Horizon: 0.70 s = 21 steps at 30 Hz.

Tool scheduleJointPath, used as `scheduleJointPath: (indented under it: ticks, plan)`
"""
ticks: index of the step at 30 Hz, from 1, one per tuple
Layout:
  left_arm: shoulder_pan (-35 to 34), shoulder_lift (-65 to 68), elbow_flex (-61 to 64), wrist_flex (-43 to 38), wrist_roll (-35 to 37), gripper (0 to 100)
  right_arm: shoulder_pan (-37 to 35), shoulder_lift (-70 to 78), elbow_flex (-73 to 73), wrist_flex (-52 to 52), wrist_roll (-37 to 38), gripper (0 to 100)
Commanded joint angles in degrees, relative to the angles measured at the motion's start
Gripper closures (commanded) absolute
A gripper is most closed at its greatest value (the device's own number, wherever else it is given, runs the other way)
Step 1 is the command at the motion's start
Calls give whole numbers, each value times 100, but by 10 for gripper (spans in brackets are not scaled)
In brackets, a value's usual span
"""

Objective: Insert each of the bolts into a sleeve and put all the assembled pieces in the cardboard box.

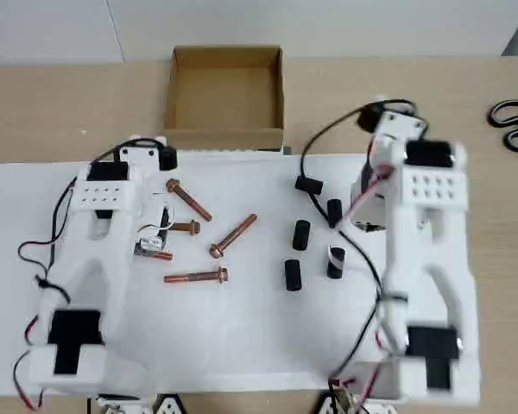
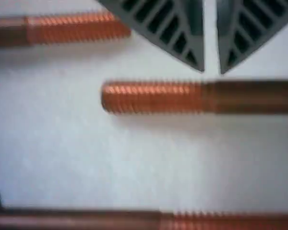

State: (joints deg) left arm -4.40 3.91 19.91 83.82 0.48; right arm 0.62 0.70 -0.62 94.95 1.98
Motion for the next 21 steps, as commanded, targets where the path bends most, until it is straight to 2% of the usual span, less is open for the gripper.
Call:
scheduleJointPath:
  ticks: [1,11,17,21]
  plan:
    - [-9,97,-251,-211,114,994,13,760,-862,259,404,995]
    - [9,141,-4,-1064,123,993,-462,1015,-993,48,686,987]
    - [18,149,321,-1495,105,993,-558,1042,-976,-295,703,826]
    - [18,141,699,-1873,105,993,-549,1112,-967,-558,659,822]
